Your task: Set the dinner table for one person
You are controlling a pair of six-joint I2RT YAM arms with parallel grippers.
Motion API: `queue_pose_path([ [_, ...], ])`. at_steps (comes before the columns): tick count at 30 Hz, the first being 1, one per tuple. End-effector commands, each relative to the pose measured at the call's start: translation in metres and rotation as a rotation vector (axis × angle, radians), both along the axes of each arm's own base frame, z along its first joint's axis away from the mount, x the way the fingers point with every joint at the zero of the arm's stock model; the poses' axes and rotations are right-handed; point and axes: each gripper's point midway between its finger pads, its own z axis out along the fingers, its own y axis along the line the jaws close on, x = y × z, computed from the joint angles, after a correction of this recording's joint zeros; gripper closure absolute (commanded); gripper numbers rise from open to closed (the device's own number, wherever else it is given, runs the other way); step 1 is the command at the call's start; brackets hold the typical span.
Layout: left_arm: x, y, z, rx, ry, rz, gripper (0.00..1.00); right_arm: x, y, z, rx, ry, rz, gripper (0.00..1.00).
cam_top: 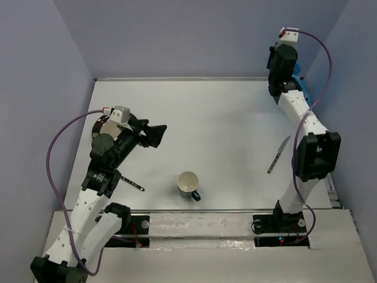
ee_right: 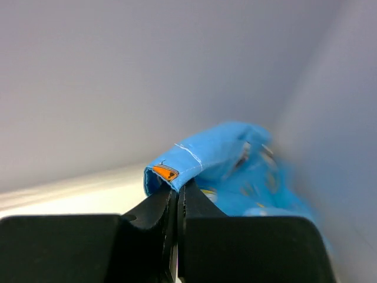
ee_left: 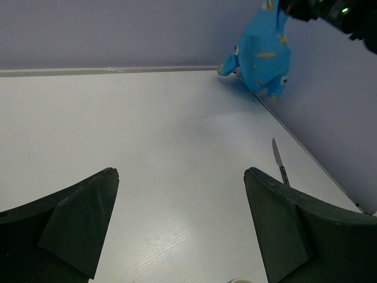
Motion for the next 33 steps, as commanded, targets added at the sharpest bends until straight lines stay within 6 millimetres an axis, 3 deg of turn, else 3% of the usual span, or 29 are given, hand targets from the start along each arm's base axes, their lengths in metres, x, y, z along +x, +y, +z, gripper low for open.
queue_pose_path([
  [1, -0.004, 0.004, 0.031, -0.027, -0.089, 0.009, 0.01, -0.055, 0.115, 0.172, 0.077, -0.400, 0.332, 1.00],
  [3, -0.002, 0.007, 0.030, -0.025, -0.087, 0.028, 0.01, -0.078, 0.128, 0.219, 0.134, -0.497, 0.410, 1.00],
  [5, -0.001, 0.010, 0.030, -0.025, -0.084, 0.042, 0.01, -0.095, 0.136, 0.252, 0.201, -0.558, 0.471, 1.00],
  [8, 0.001, 0.012, 0.029, -0.026, -0.078, 0.060, 0.01, -0.116, 0.139, 0.275, 0.249, -0.606, 0.513, 1.00],
  [11, 0.004, 0.015, 0.028, -0.026, -0.071, 0.077, 0.02, -0.131, 0.130, 0.273, 0.292, -0.647, 0.482, 1.00],
  [12, 0.004, 0.015, 0.027, -0.026, -0.068, 0.078, 0.02, -0.131, 0.128, 0.266, 0.296, -0.643, 0.466, 1.00],
  [13, 0.005, 0.016, 0.026, -0.026, -0.066, 0.083, 0.02, -0.125, 0.125, 0.240, 0.298, -0.598, 0.436, 1.00],
  [15, 0.009, 0.016, 0.022, -0.021, -0.046, 0.087, 0.03, -0.115, 0.116, 0.212, 0.306, -0.573, 0.371, 1.00],
  [16, 0.010, 0.015, 0.020, -0.019, -0.038, 0.086, 0.04, -0.103, 0.117, 0.175, 0.304, -0.508, 0.355, 1.00],
  [18, 0.015, 0.013, 0.013, -0.013, -0.011, 0.082, 0.07, -0.086, 0.119, 0.131, 0.337, -0.449, 0.327, 1.00],
  [20, 0.021, 0.012, 0.004, -0.003, 0.025, 0.086, 0.10, -0.065, 0.121, 0.060, 0.379, -0.324, 0.281, 1.00],
  [22, 0.026, 0.012, -0.003, 0.003, 0.055, 0.095, 0.12, -0.053, 0.117, 0.014, 0.396, -0.242, 0.222, 1.00],
  [23, 0.031, 0.012, -0.010, 0.009, 0.086, 0.106, 0.15, -0.043, 0.112, -0.019, 0.389, -0.180, 0.162, 1.00],
  [24, 0.033, 0.012, -0.015, 0.010, 0.105, 0.110, 0.16, -0.038, 0.104, -0.035, 0.386, -0.153, 0.128, 1.00],
  [27, 0.037, 0.003, -0.030, 0.013, 0.171, 0.115, 0.21, -0.028, 0.104, -0.064, 0.391, -0.078, 0.088, 1.00],
  [29, 0.040, -0.003, -0.038, 0.016, 0.204, 0.142, 0.23, -0.028, 0.104, -0.066, 0.394, -0.075, 0.090, 1.00],
  [30, 0.039, -0.019, -0.050, 0.037, 0.245, 0.114, 0.23, -0.028, 0.106, -0.064, 0.400, -0.078, 0.102, 1.00],
  [32, 0.044, -0.026, -0.067, 0.072, 0.294, 0.146, 0.23, -0.030, 0.109, -0.060, 0.409, -0.081, 0.120, 1.00],
  [33, 0.049, -0.037, -0.086, 0.112, 0.342, 0.153, 0.23, -0.030, 0.112, -0.058, 0.414, -0.081, 0.134, 1.00],
])
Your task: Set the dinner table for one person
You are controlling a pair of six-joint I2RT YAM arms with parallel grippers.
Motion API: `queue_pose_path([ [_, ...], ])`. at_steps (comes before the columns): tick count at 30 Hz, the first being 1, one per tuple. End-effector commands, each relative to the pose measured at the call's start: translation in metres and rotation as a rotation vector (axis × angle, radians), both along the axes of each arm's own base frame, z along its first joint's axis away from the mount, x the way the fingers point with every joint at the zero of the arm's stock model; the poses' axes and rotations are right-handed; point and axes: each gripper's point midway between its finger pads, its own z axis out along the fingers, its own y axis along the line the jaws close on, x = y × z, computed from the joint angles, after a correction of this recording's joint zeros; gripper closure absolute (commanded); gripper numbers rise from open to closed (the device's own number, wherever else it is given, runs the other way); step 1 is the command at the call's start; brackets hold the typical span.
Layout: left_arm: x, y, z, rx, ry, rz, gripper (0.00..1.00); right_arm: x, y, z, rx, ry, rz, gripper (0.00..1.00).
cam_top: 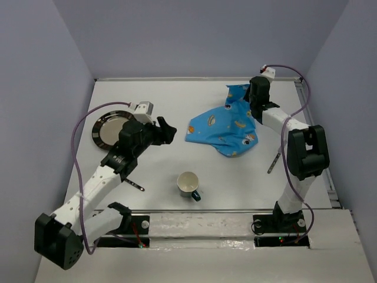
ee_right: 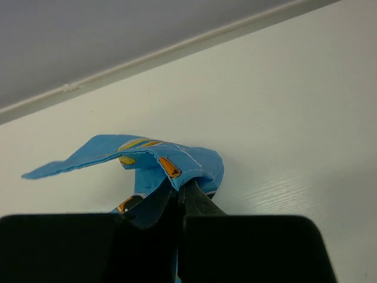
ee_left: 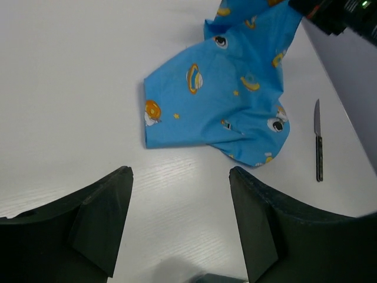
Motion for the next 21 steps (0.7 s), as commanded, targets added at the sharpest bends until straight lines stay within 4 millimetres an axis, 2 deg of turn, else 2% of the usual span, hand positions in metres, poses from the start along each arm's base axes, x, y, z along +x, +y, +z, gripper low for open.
queue_pose_path([
  [1, 0.019, -0.020, -0.017, 0.062, 0.063, 0.073, 0.23, 0.002, -0.004, 0.086, 0.072, -0.212, -0.026, 1.00],
  [2, 0.026, -0.026, -0.035, 0.095, 0.108, 0.074, 0.25, 0.001, -0.004, 0.087, 0.072, -0.215, -0.026, 1.00],
  [5, 0.041, -0.029, -0.059, 0.146, 0.162, 0.098, 0.29, -0.005, -0.006, 0.084, 0.064, -0.207, -0.027, 1.00],
  [6, 0.050, -0.035, -0.071, 0.173, 0.191, 0.088, 0.31, -0.008, -0.006, 0.086, 0.064, -0.209, -0.025, 1.00],
  [11, 0.080, -0.059, -0.100, 0.214, 0.261, 0.062, 0.33, -0.017, -0.002, 0.081, 0.074, -0.205, 0.005, 1.00],
  [14, 0.086, -0.072, -0.116, 0.225, 0.299, 0.016, 0.33, -0.019, 0.002, 0.086, 0.092, -0.215, 0.028, 1.00],
  [15, 0.090, -0.078, -0.127, 0.230, 0.322, 0.002, 0.33, -0.019, 0.004, 0.088, 0.099, -0.221, 0.036, 1.00],
  [21, 0.101, -0.092, -0.159, 0.257, 0.380, -0.038, 0.35, -0.020, 0.010, 0.087, 0.119, -0.223, 0.068, 1.00],
])
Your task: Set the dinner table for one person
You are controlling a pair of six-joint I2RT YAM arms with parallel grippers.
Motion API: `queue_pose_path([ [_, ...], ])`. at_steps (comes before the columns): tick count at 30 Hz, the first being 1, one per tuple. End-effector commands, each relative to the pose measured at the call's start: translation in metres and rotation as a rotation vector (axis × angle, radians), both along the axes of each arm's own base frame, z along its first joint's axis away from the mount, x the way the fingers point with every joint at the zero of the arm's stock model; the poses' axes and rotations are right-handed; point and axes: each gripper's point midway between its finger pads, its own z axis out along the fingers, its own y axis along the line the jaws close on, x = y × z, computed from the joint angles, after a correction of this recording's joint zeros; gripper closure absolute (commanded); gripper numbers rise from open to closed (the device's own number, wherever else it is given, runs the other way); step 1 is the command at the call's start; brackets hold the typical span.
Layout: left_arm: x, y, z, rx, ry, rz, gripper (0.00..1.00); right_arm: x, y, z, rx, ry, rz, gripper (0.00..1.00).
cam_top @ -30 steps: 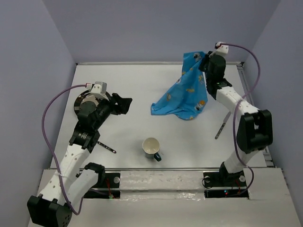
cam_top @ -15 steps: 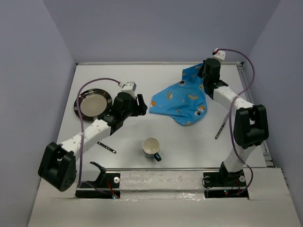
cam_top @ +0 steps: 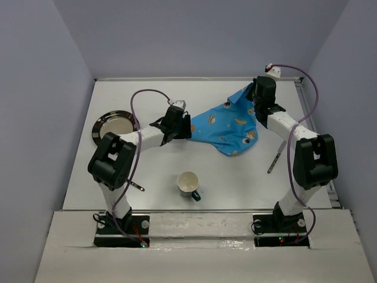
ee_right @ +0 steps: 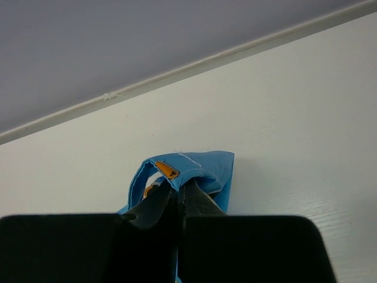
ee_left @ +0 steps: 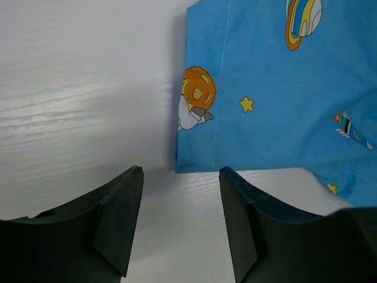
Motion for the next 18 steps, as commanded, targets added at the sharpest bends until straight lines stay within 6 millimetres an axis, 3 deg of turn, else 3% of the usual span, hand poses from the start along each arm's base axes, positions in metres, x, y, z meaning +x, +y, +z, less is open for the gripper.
queue_pose_path([
  [1, 0.015, -0.020, 0.008, -0.038, -0.022, -0.053, 0.36, 0.001, 0.004, 0.038, 0.051, -0.115, 0.024, 1.00],
  [7, 0.016, -0.024, -0.018, 0.024, 0.028, -0.084, 0.41, 0.003, 0.009, 0.039, 0.064, -0.119, 0.044, 1.00],
  [10, 0.017, -0.026, -0.028, 0.044, 0.047, -0.094, 0.48, 0.002, 0.009, 0.039, 0.066, -0.120, 0.047, 1.00],
  [11, 0.017, -0.026, -0.030, 0.050, 0.048, -0.093, 0.54, 0.002, 0.010, 0.037, 0.068, -0.119, 0.049, 1.00],
  [13, 0.019, -0.025, -0.034, 0.062, 0.049, -0.089, 0.79, 0.001, 0.011, 0.039, 0.075, -0.122, 0.058, 1.00],
  [14, 0.019, -0.024, -0.035, 0.067, 0.050, -0.090, 1.00, 0.000, 0.012, 0.040, 0.076, -0.124, 0.061, 1.00],
  [17, 0.028, -0.013, -0.024, 0.095, 0.007, -0.021, 1.00, -0.002, 0.012, 0.044, 0.074, -0.133, 0.065, 1.00],
  [18, 0.032, -0.012, -0.005, 0.071, -0.037, -0.009, 1.00, -0.003, 0.011, 0.044, 0.071, -0.133, 0.064, 1.00],
])
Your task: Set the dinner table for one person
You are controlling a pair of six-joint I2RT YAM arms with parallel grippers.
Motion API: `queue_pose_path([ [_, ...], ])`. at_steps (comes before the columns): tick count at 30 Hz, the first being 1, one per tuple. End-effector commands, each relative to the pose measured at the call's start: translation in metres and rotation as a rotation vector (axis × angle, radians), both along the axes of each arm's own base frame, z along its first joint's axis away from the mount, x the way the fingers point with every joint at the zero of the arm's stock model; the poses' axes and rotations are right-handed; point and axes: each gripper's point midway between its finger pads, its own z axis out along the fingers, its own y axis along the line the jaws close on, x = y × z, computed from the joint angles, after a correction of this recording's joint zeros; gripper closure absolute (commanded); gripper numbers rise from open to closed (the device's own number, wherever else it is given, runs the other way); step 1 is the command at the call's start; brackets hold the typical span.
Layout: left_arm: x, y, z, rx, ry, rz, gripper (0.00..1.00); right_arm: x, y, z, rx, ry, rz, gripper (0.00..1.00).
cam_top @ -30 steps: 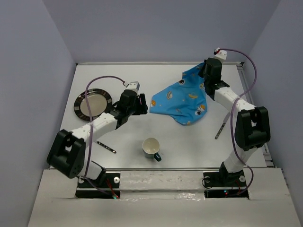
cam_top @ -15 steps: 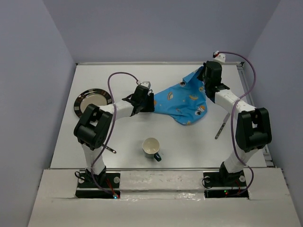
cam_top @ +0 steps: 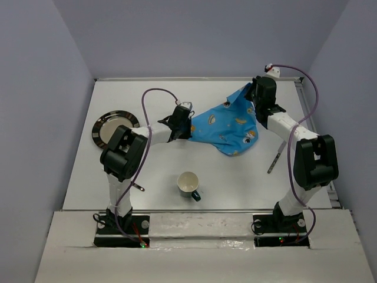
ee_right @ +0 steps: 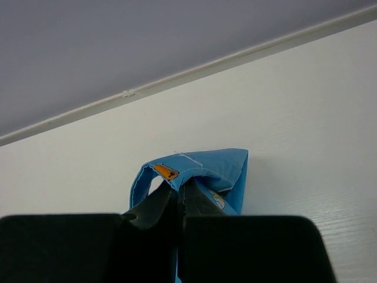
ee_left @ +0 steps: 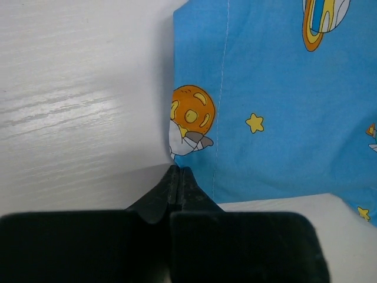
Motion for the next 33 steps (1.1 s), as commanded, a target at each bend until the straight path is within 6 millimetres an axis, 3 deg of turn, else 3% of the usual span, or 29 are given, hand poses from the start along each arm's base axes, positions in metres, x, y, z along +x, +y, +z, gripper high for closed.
queue_pose_path([
  [1, 0.018, 0.008, 0.047, -0.013, -0.115, 0.058, 1.00, -0.008, -0.002, 0.045, 0.029, -0.119, 0.007, 1.00],
  [2, 0.022, 0.012, 0.060, -0.030, -0.140, 0.076, 1.00, -0.010, -0.002, 0.049, 0.030, -0.127, 0.009, 1.00],
  [3, 0.028, 0.018, 0.090, -0.065, -0.195, 0.099, 1.00, -0.012, -0.002, 0.053, 0.032, -0.134, 0.013, 1.00],
  [5, 0.034, 0.029, 0.120, -0.086, -0.256, 0.134, 1.00, -0.018, 0.000, 0.061, 0.042, -0.147, 0.028, 1.00],
  [6, 0.035, 0.034, 0.147, -0.110, -0.301, 0.144, 1.00, -0.024, 0.000, 0.074, 0.049, -0.171, 0.038, 1.00],
  [8, 0.041, 0.053, 0.175, -0.137, -0.351, 0.189, 1.00, -0.035, 0.002, 0.092, 0.071, -0.204, 0.058, 1.00],
  [9, 0.040, 0.062, 0.200, -0.164, -0.396, 0.207, 1.00, -0.040, 0.003, 0.097, 0.079, -0.213, 0.067, 1.00],
  [12, 0.045, 0.093, 0.239, -0.189, -0.464, 0.264, 1.00, -0.058, 0.011, 0.113, 0.121, -0.230, 0.122, 1.00],
  [13, 0.045, 0.111, 0.265, -0.190, -0.508, 0.290, 1.00, -0.072, 0.019, 0.128, 0.161, -0.242, 0.172, 1.00],
  [14, 0.042, 0.112, 0.280, -0.198, -0.538, 0.287, 1.00, -0.081, 0.025, 0.133, 0.184, -0.237, 0.211, 1.00],
  [15, 0.036, 0.129, 0.307, -0.201, -0.576, 0.319, 1.00, -0.091, 0.032, 0.135, 0.205, -0.212, 0.254, 1.00],
  [16, 0.035, 0.144, 0.323, -0.193, -0.612, 0.346, 1.00, -0.120, 0.053, 0.162, 0.237, -0.254, 0.372, 1.00],
  [17, 0.029, 0.146, 0.339, -0.201, -0.643, 0.343, 1.00, -0.136, 0.063, 0.175, 0.248, -0.278, 0.419, 1.00],
  [18, 0.021, 0.160, 0.370, -0.209, -0.708, 0.375, 1.00, -0.152, 0.071, 0.181, 0.258, -0.292, 0.459, 1.00],
  [19, 0.019, 0.164, 0.384, -0.208, -0.732, 0.384, 1.00, -0.181, 0.083, 0.202, 0.283, -0.339, 0.534, 1.00],
  [20, 0.018, 0.170, 0.406, -0.193, -0.759, 0.383, 1.00, -0.191, 0.083, 0.205, 0.293, -0.347, 0.557, 1.00],
  [21, 0.021, 0.170, 0.393, -0.166, -0.724, 0.378, 1.00, -0.198, 0.084, 0.206, 0.304, -0.350, 0.571, 1.00],
  [22, 0.021, 0.170, 0.414, -0.169, -0.757, 0.368, 1.00, -0.205, 0.081, 0.196, 0.313, -0.323, 0.562, 1.00],
  [23, 0.030, 0.167, 0.405, -0.151, -0.730, 0.363, 1.00, -0.205, 0.079, 0.187, 0.307, -0.302, 0.550, 1.00],
  [24, 0.034, 0.168, 0.411, -0.153, -0.740, 0.367, 1.00, -0.201, 0.073, 0.173, 0.289, -0.272, 0.509, 1.00],
  [26, 0.048, 0.169, 0.406, -0.139, -0.734, 0.381, 1.00, -0.186, 0.070, 0.125, 0.264, -0.157, 0.452, 1.00],
  [29, 0.087, 0.161, 0.395, -0.103, -0.699, 0.382, 1.00, -0.165, 0.063, 0.064, 0.237, -0.014, 0.364, 1.00],
  [30, 0.110, 0.152, 0.385, -0.083, -0.662, 0.361, 1.00, -0.162, 0.069, 0.033, 0.238, 0.087, 0.377, 1.00],
  [32, 0.133, 0.141, 0.368, -0.060, -0.608, 0.331, 1.00, -0.163, 0.074, 0.014, 0.260, 0.134, 0.384, 1.00],
  [33, 0.152, 0.133, 0.320, -0.003, -0.502, 0.323, 1.00, -0.169, 0.073, -0.011, 0.261, 0.186, 0.383, 0.88],
])
